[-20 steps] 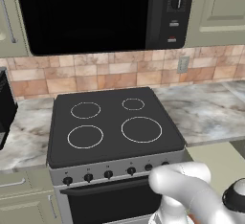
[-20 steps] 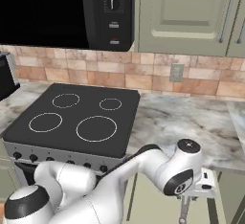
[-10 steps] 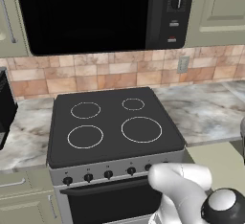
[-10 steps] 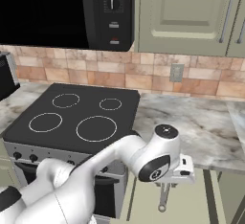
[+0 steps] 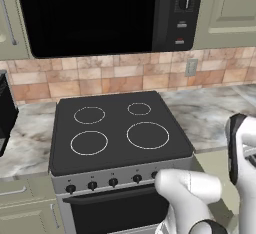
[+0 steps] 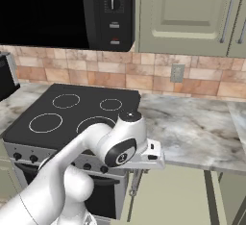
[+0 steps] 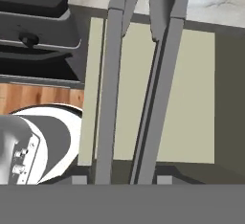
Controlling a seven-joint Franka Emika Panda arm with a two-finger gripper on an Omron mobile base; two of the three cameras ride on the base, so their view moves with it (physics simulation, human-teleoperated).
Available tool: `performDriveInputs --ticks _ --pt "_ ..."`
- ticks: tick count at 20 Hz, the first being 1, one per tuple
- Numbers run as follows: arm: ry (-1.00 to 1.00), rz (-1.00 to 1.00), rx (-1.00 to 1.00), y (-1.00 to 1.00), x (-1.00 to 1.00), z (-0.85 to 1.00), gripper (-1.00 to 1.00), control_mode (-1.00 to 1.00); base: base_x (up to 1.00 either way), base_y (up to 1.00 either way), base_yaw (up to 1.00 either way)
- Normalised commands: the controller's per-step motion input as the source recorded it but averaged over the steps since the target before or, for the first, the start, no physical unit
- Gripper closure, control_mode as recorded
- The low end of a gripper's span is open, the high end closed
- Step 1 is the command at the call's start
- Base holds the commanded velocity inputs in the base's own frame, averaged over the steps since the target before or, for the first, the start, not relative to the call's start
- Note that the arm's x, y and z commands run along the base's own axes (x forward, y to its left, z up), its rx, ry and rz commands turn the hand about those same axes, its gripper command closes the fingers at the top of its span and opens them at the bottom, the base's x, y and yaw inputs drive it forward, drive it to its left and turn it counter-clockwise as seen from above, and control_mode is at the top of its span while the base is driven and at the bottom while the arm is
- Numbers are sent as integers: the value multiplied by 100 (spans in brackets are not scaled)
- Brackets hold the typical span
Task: Take the tongs from the drawer on the right and place them on the dining counter next to the tray containing the kebab skewer.
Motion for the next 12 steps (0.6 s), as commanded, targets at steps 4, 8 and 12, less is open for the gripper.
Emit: performDriveInputs --ticks 4,8,12 --pt "0 2 0 74 22 22 100 -100 0 0 0" --pt "0 4 0 65 27 19 100 -100 0 0 0" --pt "-2 5 0 52 35 6 100 -100 0 0 0"
